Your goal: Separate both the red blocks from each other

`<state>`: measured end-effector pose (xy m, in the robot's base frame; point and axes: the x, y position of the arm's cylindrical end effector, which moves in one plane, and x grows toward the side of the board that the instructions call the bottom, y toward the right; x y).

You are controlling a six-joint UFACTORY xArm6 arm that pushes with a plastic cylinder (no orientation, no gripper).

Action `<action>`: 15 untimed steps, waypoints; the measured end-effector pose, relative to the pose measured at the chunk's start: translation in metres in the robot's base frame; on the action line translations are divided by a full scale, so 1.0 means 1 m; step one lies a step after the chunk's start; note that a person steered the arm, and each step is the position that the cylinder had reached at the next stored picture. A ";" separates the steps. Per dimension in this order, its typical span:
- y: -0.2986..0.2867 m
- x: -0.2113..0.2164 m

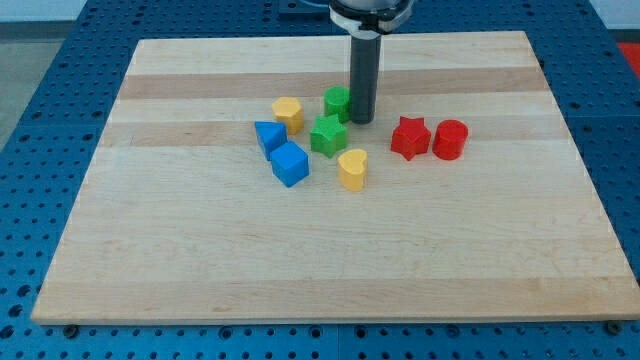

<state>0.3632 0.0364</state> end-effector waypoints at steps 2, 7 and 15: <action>0.033 0.000; 0.136 0.067; 0.077 0.052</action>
<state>0.4156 0.1135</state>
